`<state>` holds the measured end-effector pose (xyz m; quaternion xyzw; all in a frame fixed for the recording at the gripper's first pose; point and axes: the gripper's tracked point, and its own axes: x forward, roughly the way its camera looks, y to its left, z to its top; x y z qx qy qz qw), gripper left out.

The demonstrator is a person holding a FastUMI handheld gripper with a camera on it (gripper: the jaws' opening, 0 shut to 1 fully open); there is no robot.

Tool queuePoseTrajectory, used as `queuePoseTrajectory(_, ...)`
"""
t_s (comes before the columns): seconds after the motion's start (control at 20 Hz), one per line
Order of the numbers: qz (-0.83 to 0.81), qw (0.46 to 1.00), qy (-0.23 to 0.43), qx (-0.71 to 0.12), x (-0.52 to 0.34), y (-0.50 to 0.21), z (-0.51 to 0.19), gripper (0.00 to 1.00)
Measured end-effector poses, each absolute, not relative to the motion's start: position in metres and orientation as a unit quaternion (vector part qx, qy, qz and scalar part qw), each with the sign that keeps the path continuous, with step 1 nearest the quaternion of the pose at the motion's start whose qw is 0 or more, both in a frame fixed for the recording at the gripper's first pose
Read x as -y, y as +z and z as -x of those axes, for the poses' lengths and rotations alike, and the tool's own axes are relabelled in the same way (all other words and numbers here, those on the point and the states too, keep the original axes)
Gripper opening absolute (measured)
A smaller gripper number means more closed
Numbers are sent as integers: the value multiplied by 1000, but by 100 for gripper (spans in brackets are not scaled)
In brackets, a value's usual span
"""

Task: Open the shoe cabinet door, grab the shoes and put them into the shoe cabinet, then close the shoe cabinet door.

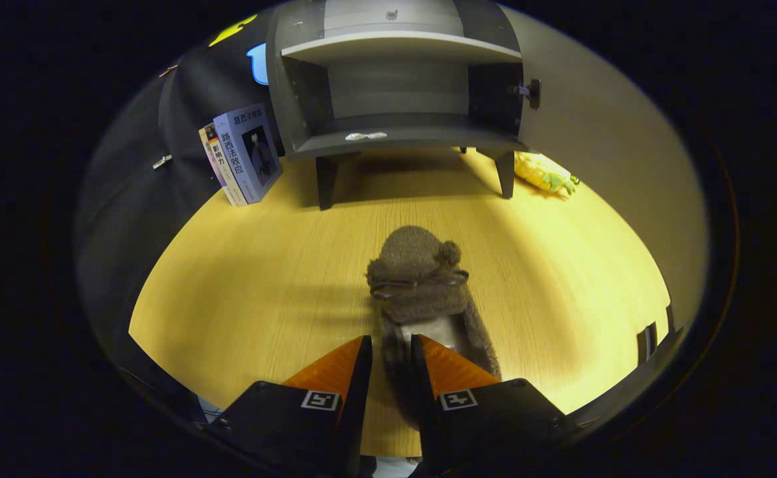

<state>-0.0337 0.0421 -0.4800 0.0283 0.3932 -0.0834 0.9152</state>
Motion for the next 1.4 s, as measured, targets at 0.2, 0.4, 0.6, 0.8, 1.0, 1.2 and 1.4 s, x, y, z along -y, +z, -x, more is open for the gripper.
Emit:
queuePoseTrajectory(0.2, -14, 924, -81, -374, -41, -485, 18, 38)
queuePoseTrajectory(0.4, -15, 928, -80, -365, -41, -495, -5, 36)
queuePoseTrajectory(0.6, 0, 934, -89, -347, -35, -500, -25, 36)
queuePoseTrajectory(0.8, 29, 942, -98, -320, -31, -503, -40, 36)
queuePoseTrajectory(1.0, 54, 946, -93, -307, -31, -503, -46, 38)
queuePoseTrajectory(1.2, 11, 950, -94, -299, -33, -502, -52, 33)
queuePoseTrajectory(1.4, 17, 949, -97, -300, -32, -501, -52, 21)
